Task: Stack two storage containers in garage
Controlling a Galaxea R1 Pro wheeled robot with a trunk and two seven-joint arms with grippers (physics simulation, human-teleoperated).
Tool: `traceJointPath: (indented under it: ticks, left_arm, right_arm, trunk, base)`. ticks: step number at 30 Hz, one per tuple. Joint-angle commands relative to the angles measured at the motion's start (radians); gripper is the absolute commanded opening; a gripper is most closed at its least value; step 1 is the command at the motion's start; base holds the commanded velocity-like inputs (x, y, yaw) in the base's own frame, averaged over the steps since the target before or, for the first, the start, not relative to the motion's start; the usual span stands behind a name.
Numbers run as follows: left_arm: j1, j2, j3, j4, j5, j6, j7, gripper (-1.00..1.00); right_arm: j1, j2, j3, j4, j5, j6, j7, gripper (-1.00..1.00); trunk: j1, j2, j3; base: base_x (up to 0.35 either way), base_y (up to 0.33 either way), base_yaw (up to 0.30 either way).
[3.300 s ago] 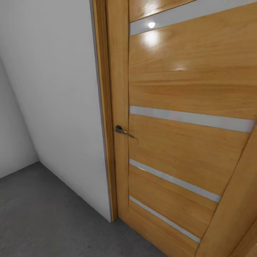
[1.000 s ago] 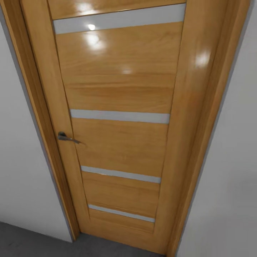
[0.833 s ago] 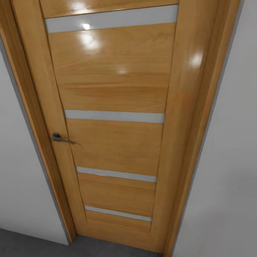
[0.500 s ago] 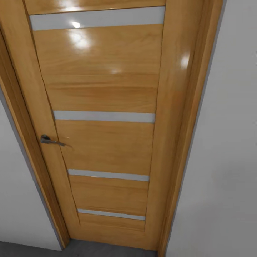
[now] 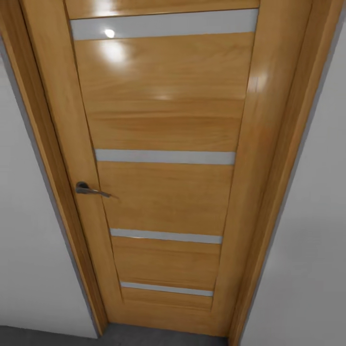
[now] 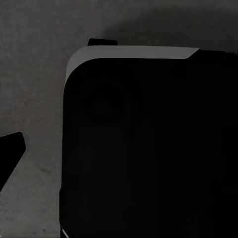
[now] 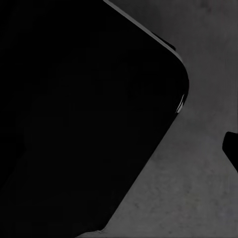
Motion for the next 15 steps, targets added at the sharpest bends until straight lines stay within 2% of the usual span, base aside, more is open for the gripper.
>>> traceJointPath:
  ticks: [1,8,11,15]
  left_arm:
    - [0.000,0.000,0.001,0.000,0.007,-0.002,-0.001,1.00]
    - [0.000,0.000,0.001,0.000,0.007,-0.002,-0.001,1.00]
    - [0.000,0.000,0.001,0.000,0.007,-0.002,-0.001,1.00]
    - [0.000,0.000,0.001,0.000,0.007,-0.002,-0.001,1.00]
  right_arm:
    - [0.000,0.000,0.001,0.000,-0.001,-0.003,0.000,1.00]
    - [0.000,0.001,0.001,0.000,-0.001,-0.003,0.000,1.00]
    - [0.000,0.001,0.001,0.000,-0.001,-0.004,0.000,1.00]
    - [0.000,0.001,0.001,0.000,-0.001,-0.003,0.000,1.00]
  trunk:
    - [0.000,0.000,-0.001]
    - [0.000,0.000,-0.001]
    - [0.000,0.000,-0.001]
    - [0.000,0.000,-0.001]
  base:
    - [0.000,0.325,0.000]
    - [0.063,0.307,0.000]
    - [0.101,0.128,-0.075]
    - [0.024,0.029,-0.191]
